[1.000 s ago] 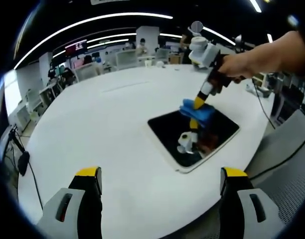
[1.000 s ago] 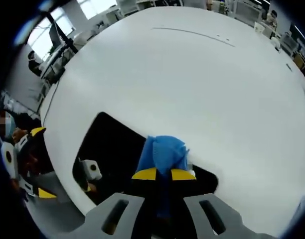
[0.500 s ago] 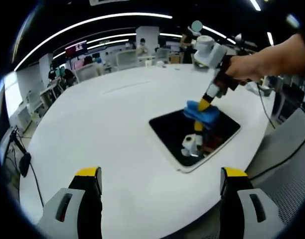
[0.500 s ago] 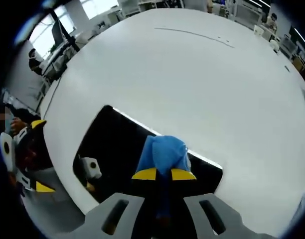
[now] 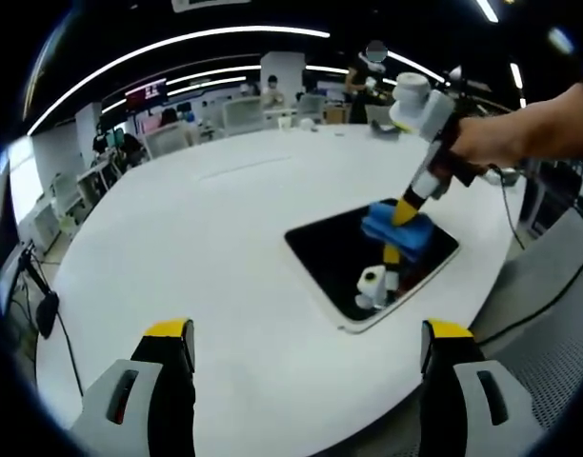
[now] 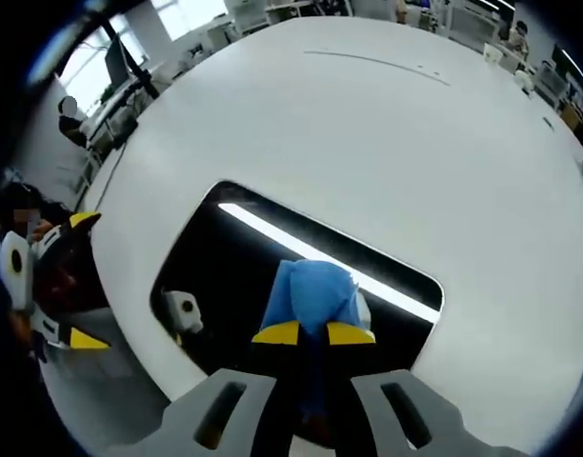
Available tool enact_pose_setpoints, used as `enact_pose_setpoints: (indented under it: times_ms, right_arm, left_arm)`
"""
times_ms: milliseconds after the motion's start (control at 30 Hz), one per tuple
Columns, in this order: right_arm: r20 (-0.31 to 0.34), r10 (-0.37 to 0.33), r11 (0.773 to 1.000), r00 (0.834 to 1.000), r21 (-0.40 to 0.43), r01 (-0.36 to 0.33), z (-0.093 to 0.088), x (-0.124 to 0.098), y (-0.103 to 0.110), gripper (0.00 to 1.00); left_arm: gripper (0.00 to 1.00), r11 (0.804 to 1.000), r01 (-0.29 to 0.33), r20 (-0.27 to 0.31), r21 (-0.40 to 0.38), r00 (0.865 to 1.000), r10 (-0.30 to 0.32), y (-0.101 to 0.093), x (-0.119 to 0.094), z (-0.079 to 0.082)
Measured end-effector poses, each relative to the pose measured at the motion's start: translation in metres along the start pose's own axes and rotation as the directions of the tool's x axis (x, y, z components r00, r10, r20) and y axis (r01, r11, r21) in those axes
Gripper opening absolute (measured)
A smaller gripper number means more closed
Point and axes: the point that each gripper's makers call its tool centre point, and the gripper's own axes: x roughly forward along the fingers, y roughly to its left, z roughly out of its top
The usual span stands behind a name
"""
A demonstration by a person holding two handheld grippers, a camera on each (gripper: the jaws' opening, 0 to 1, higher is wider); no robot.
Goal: Wipe the mirror surface with the cleaning cloth until all visible marks leave the cleaned area.
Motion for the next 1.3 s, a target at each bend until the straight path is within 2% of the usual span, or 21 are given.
enact_pose_setpoints:
  times_ms: [300,1300]
  right_arm:
    - [-0.004,0.024,0.999,1.0,0.041,-0.024,-0.012,-0.003,0.006,0.02]
    - [-0.01,0.071,0.997,0.997,0.041,-0.07,-0.056,-0.016,0.029,0.02]
  left_arm:
    - [0.99,1.0,0.001,0.003,-0.003,1.0,0.0,0.0,0.0,0.0]
    - [0.99,1.0,-0.008,0.005,-0.008,1.0,0.008,0.002,0.0,0.001]
